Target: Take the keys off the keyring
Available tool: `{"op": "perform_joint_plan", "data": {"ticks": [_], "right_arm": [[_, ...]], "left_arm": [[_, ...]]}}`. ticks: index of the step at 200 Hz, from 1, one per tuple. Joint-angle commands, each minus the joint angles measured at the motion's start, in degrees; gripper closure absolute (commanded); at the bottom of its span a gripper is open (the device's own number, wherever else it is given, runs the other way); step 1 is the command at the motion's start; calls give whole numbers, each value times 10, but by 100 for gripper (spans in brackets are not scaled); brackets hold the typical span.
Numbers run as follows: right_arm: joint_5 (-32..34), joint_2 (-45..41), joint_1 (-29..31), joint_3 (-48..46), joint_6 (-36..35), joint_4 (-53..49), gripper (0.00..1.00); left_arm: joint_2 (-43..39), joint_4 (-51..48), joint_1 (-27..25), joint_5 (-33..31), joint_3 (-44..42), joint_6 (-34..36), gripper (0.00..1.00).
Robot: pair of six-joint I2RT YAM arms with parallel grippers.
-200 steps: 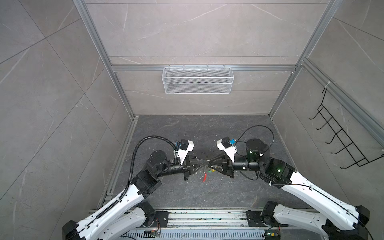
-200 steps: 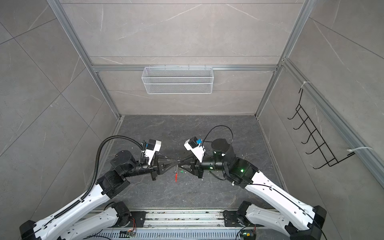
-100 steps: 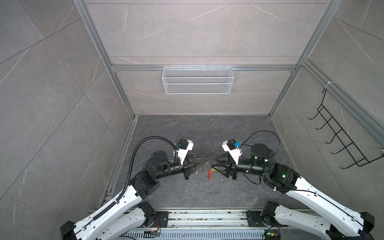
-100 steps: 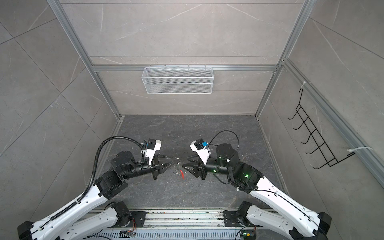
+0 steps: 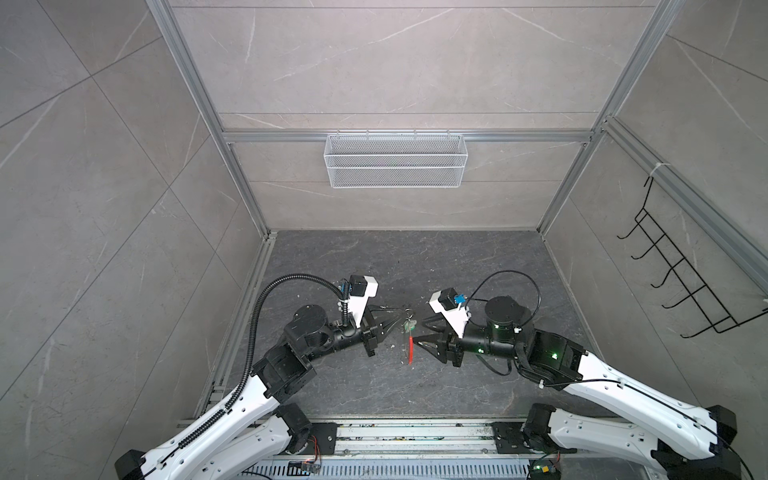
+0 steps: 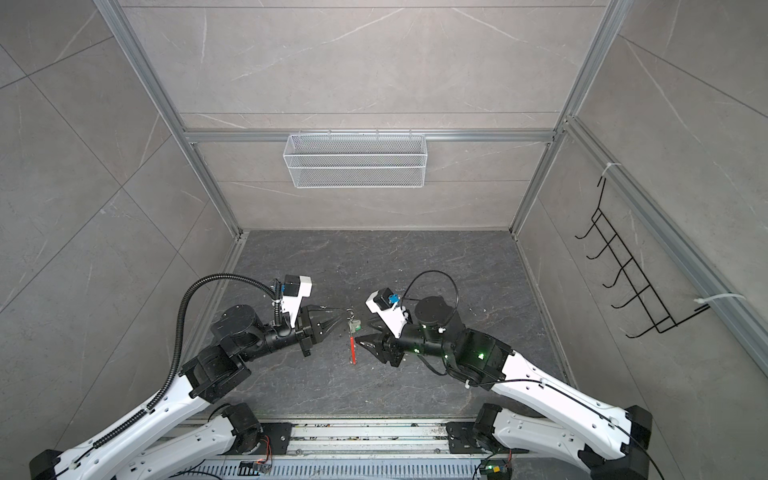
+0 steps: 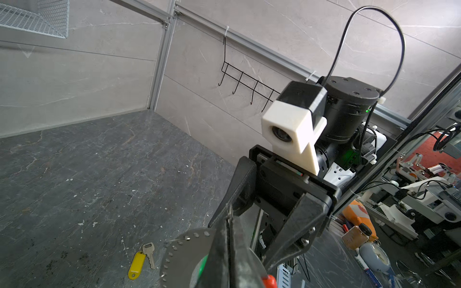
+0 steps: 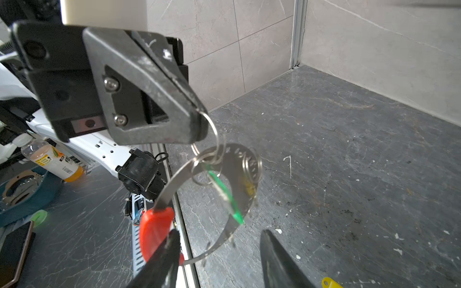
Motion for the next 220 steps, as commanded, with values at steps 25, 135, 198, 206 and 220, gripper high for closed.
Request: {"op": "perform_joint_plan", "data": {"ticks": [25,135,198,206,220], "right_arm": [[73,22,27,10,-25,44,45],[69,42,28,31,-62,56,52],[66,38,28,35,-68,42,77],[64,36,28,35,-69,42,80],[60,34,28,35,-69,37,86]], "left_arm": [[-2,46,-5,-2,1,-12,100],[0,51,-8,17,-3,-17,100],[-4,46,-9,24,-4,-18,100],[-5,44,-9,24,-4,-18,100],[-5,40,-9,23,-3,-17,100]]}}
